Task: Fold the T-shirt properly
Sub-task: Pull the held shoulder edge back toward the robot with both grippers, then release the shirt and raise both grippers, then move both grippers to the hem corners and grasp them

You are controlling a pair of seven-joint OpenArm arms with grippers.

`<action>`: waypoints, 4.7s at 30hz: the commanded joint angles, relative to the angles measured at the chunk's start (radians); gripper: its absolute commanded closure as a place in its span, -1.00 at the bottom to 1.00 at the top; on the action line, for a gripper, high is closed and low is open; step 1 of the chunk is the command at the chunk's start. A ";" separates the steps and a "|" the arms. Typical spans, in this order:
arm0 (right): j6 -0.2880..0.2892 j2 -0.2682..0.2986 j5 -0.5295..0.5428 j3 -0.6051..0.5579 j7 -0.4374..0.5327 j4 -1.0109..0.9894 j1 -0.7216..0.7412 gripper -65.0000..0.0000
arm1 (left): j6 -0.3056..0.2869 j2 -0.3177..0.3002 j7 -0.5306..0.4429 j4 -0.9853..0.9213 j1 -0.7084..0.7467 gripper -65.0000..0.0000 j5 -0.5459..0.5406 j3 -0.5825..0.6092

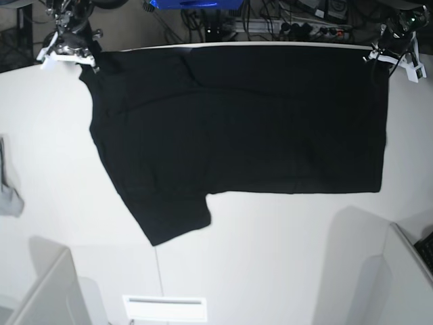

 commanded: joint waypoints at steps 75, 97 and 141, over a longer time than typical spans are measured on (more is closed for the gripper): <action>0.403 0.237 -0.018 -0.837 0.012 -1.156 1.325 0.27 | -0.003 -0.167 -0.021 -0.176 -0.569 -0.81 0.325 0.024; 0.395 0.195 -0.207 -0.827 0.012 -1.157 1.323 1.00 | 0.001 -0.250 -0.230 -0.655 -0.842 -0.81 0.334 0.211; 0.395 0.201 -0.209 -0.827 0.016 -1.151 1.308 1.00 | -0.003 -0.239 -0.320 -0.928 -0.982 1.00 0.323 0.395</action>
